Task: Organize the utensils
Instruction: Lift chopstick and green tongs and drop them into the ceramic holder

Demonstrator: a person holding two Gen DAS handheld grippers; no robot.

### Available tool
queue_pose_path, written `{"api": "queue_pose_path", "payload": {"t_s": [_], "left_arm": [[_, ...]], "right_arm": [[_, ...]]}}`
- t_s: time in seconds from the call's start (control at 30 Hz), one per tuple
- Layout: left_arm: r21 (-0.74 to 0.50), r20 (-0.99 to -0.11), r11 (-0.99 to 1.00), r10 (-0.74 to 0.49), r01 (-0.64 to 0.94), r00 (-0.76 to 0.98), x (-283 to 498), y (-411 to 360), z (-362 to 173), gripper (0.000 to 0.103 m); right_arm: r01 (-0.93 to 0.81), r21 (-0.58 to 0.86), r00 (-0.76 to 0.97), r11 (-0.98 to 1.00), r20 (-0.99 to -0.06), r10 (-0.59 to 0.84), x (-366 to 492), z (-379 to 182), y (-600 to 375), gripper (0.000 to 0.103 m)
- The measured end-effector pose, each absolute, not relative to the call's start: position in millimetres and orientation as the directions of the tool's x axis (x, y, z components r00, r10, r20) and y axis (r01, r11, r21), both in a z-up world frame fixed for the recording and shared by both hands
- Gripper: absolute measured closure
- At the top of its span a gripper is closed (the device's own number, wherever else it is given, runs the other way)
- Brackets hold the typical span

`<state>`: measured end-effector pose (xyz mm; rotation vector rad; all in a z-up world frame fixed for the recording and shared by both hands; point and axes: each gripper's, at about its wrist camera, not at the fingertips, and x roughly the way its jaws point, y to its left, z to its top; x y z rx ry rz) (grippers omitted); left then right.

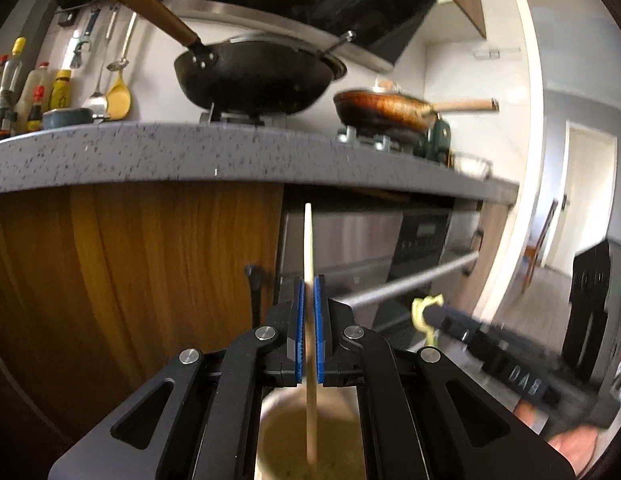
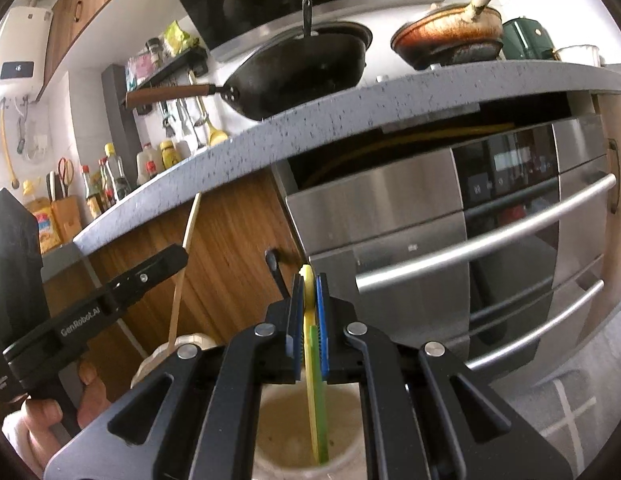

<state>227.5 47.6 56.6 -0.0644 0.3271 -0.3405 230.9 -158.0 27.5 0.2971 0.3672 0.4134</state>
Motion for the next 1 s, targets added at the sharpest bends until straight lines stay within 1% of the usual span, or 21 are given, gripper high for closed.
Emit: {"api": "queue_pose_path", "payload": {"t_s": [0.13, 0.2, 0.43, 0.57, 0.63, 0.67, 0.7, 0.77, 0.8, 0.87, 0.9, 0.93, 0.97, 1.0], "left_arm": [[-0.102, -0.368, 0.944, -0.330, 0.315, 0.870, 218, 49, 44, 0.098], [-0.099, -0.397, 0.947, -0.320, 0.307, 0.860, 215, 50, 40, 0.098], [-0.079, -0.433, 0.950, -0.307, 0.304, 0.847, 209, 50, 34, 0.098], [-0.061, -0.450, 0.953, -0.292, 0.297, 0.844, 209, 50, 29, 0.098], [-0.066, -0.454, 0.952, -0.296, 0.299, 0.840, 209, 50, 30, 0.098], [-0.072, -0.460, 0.951, -0.299, 0.300, 0.836, 209, 51, 31, 0.098], [-0.074, -0.462, 0.952, -0.296, 0.296, 0.836, 208, 52, 31, 0.097], [-0.077, -0.463, 0.955, -0.288, 0.285, 0.838, 205, 53, 33, 0.090], [-0.081, -0.462, 0.957, -0.284, 0.279, 0.840, 202, 53, 35, 0.083], [-0.085, -0.455, 0.959, -0.277, 0.269, 0.846, 194, 55, 41, 0.078], [-0.085, -0.452, 0.960, -0.276, 0.267, 0.848, 190, 56, 45, 0.069], [-0.086, -0.447, 0.961, -0.272, 0.261, 0.852, 186, 57, 48, 0.056], [-0.090, -0.435, 0.961, -0.273, 0.260, 0.858, 178, 58, 52, 0.050], [-0.092, -0.427, 0.961, -0.273, 0.259, 0.862, 172, 58, 55, 0.042]], "right_arm": [[-0.341, 0.356, 0.829, 0.870, -0.321, 0.457, 227, 21, -160, 0.097], [-0.336, 0.332, 0.825, 0.881, -0.347, 0.446, 225, 18, -157, 0.097], [-0.308, 0.332, 0.801, 0.892, -0.415, 0.431, 229, 7, -154, 0.097], [-0.293, 0.352, 0.798, 0.889, -0.422, 0.431, 229, 6, -158, 0.097], [-0.291, 0.355, 0.794, 0.889, -0.429, 0.431, 228, 8, -157, 0.095], [-0.290, 0.358, 0.793, 0.888, -0.430, 0.432, 228, 9, -157, 0.090], [-0.292, 0.363, 0.790, 0.885, -0.430, 0.437, 227, 10, -158, 0.081], [-0.295, 0.375, 0.788, 0.879, -0.424, 0.446, 223, 15, -160, 0.073], [-0.296, 0.374, 0.791, 0.879, -0.420, 0.445, 220, 19, -161, 0.072], [-0.297, 0.370, 0.797, 0.880, -0.411, 0.442, 212, 28, -164, 0.071], [-0.297, 0.370, 0.799, 0.880, -0.408, 0.442, 209, 32, -166, 0.064], [-0.297, 0.371, 0.801, 0.880, -0.405, 0.441, 205, 36, -169, 0.059], [-0.294, 0.372, 0.806, 0.880, -0.398, 0.437, 198, 43, -174, 0.050], [-0.291, 0.371, 0.809, 0.882, -0.397, 0.434, 194, 46, -176, 0.040]]}}
